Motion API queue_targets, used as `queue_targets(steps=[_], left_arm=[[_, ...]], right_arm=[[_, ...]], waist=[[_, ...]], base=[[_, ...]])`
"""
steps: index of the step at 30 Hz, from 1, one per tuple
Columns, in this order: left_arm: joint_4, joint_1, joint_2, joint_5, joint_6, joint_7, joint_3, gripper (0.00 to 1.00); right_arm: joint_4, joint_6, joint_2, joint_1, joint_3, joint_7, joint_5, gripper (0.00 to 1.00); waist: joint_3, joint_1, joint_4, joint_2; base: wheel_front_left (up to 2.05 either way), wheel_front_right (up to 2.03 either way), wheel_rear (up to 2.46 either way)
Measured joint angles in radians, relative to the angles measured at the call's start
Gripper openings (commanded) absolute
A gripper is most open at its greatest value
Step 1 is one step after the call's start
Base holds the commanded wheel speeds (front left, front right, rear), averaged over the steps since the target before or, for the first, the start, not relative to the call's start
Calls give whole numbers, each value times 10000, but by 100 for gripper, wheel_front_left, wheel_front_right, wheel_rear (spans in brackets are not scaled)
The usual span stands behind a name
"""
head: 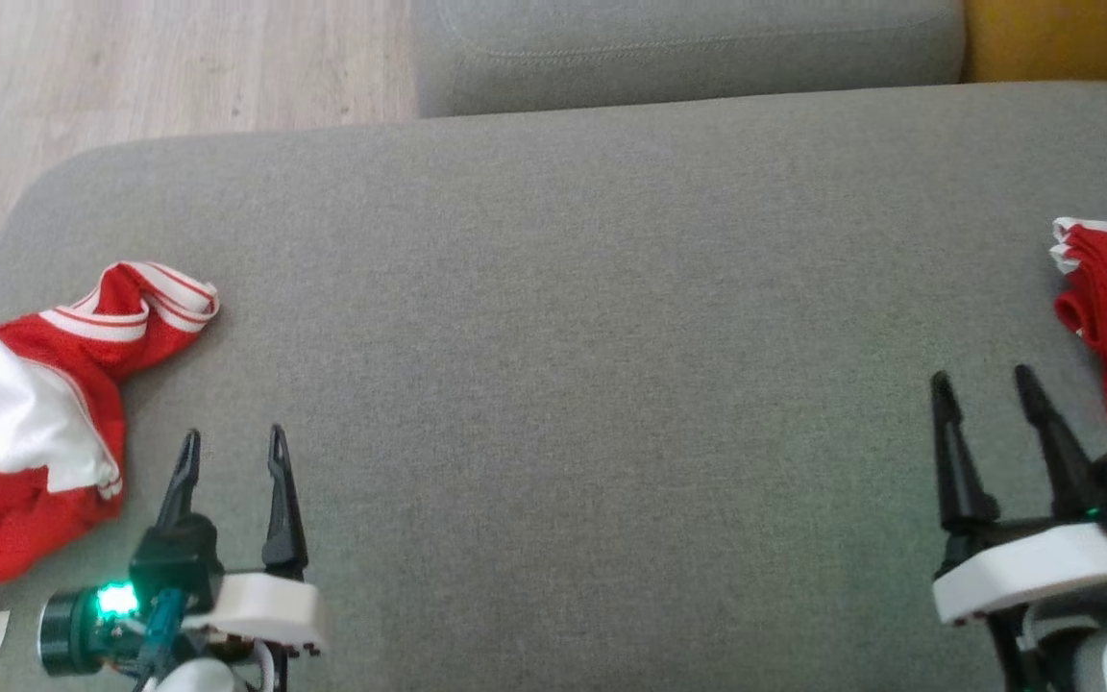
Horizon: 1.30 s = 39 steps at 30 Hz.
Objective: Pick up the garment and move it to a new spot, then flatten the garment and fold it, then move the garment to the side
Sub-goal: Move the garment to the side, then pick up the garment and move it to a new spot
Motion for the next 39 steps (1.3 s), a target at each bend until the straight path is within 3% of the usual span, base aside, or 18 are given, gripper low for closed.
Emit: queue_targets(steps=[7, 26, 32, 39], left_arm=[[-81, 172, 59, -104, 19, 173, -44, 100], [-184, 122, 123, -102, 8, 174, -105, 100], [-92, -411, -52, -100, -372, -240, -115, 100], [280, -1040, -644, 4, -842, -742, -23, 100]], right_arm=[[-280, 0, 138, 269, 523, 173, 4, 100], [-410, 0, 194, 279, 520, 245, 96, 100], [-685, 0, 188, 256, 623, 245, 94, 100], [-957, 0, -50, 179, 1005, 249, 136, 100]], waist=[[-245, 0, 37, 0], [-81, 2, 253, 0], [117, 2, 810, 0], [410, 3, 1990, 0]], base=[[0, 0, 0], [0, 0, 0], [0, 0, 0], [0, 0, 0]])
